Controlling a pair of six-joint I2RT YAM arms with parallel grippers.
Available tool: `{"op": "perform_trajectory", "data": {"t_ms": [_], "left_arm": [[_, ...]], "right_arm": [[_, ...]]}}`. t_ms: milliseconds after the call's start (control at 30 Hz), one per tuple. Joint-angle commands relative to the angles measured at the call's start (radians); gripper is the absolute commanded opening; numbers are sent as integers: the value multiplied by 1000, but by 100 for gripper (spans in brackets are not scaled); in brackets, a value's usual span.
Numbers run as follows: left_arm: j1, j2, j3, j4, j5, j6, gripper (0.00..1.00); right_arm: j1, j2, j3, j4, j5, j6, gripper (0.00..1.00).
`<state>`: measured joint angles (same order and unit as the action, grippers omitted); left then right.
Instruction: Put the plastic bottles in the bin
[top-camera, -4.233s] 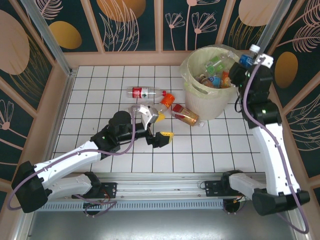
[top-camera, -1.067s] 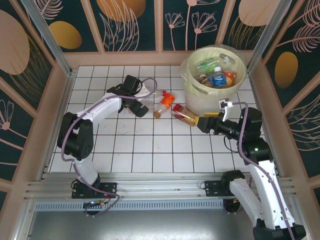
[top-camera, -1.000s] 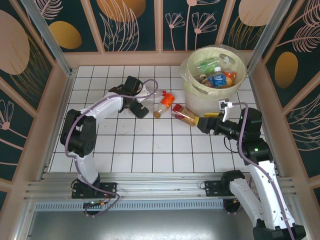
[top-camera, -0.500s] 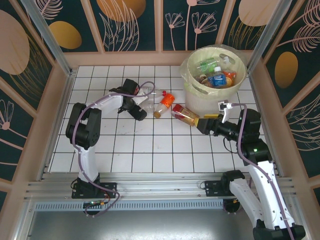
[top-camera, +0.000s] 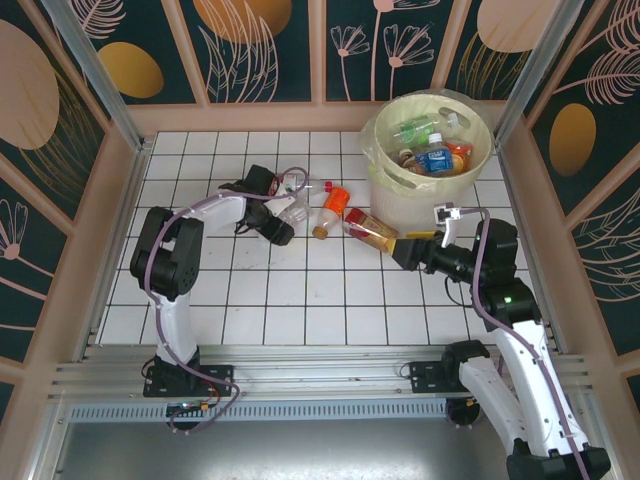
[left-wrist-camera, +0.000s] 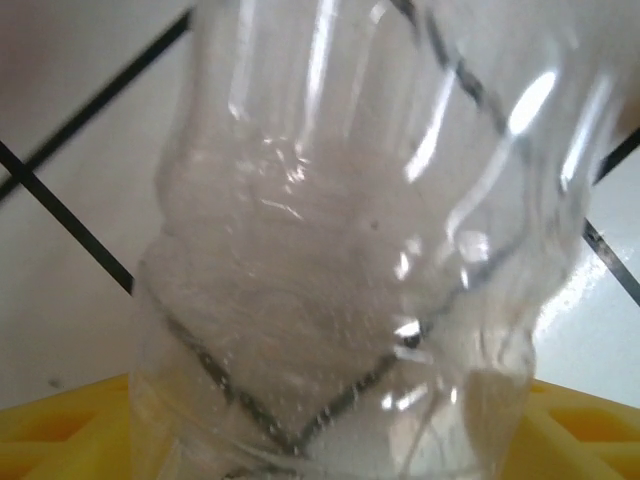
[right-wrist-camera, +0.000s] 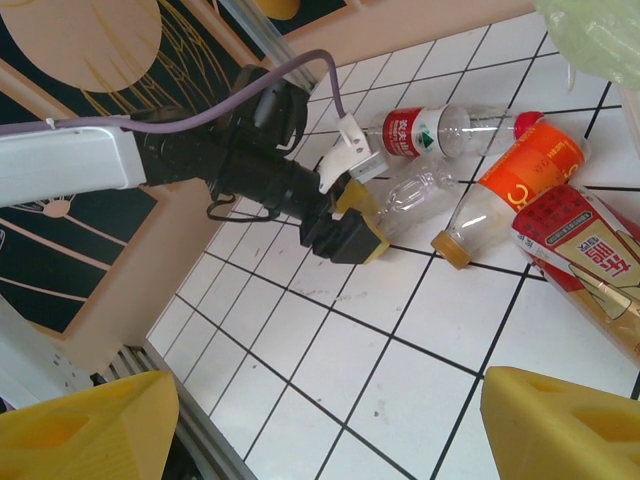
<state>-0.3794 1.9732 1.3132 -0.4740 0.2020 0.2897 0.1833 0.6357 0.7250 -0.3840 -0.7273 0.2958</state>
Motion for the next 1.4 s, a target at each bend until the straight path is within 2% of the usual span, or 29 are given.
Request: {"op": "perform_trajectory", "data": {"t_ms": [0, 233, 433, 567, 867, 1167, 1367], "left_arm": [[-16, -62, -43, 15, 18, -66, 67], [-55, -204, -153, 136, 69, -227, 47], [-88, -361, -280, 274, 96, -359, 47], [-134, -489, -401, 443, 173, -477, 46], [-263, -656, -550, 729, 266, -726, 46], [-353, -676, -563, 769, 299, -768, 47], [-374, -675, -581, 808, 310, -777, 47]], "right_arm": [[7, -5, -17, 55, -12, 18, 80], [10, -7, -65, 129, -7, 107, 79], [49, -5, -123, 238, 12, 228, 79], [90, 12, -160, 339, 45, 323, 81], [264, 180, -143, 557, 145, 365, 87], [399, 402, -39, 665, 212, 323, 92], [413, 489, 17, 688, 243, 319, 88]]}}
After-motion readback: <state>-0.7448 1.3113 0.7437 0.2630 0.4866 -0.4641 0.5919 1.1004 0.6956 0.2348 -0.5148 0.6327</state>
